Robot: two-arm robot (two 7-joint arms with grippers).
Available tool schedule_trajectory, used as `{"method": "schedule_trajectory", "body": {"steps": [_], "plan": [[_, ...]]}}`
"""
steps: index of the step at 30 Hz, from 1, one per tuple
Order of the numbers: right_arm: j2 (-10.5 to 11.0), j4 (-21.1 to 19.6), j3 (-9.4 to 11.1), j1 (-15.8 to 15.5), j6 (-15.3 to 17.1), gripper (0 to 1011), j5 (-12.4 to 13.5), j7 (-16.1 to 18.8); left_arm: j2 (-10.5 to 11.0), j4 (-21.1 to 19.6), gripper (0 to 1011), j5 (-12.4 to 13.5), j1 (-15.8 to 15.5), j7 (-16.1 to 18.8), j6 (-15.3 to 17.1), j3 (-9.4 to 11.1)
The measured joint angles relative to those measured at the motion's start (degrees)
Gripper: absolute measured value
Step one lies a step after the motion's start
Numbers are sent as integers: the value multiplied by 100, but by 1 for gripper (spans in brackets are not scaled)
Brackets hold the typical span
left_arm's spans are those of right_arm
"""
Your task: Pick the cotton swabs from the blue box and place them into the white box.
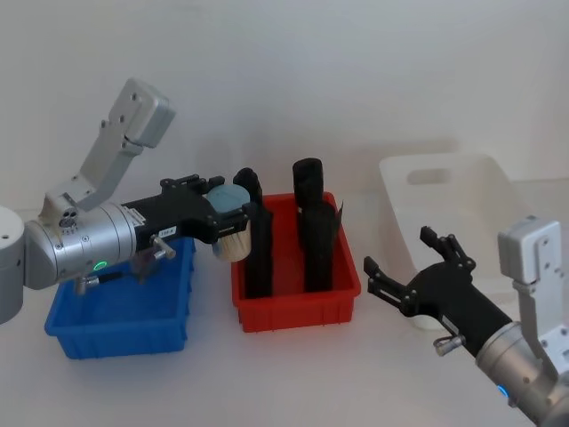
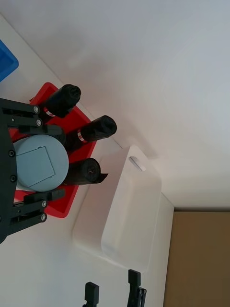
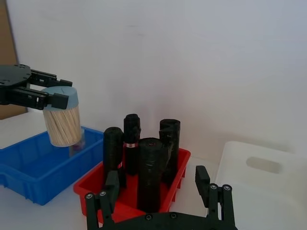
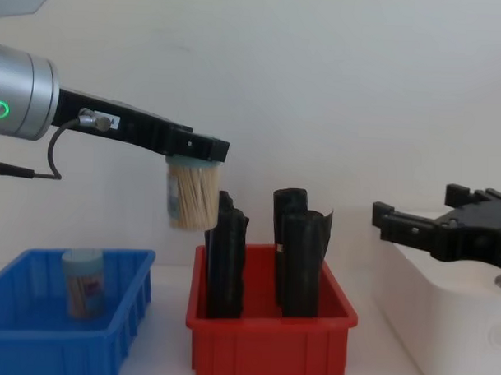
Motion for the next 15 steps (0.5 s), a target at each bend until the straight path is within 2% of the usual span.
{"method": "schedule_trajectory", "body": {"steps": [15], "plan": [[-427, 657, -209, 621, -88, 1001, -498, 587, 0, -5, 670, 0, -7, -14, 3, 0]]}}
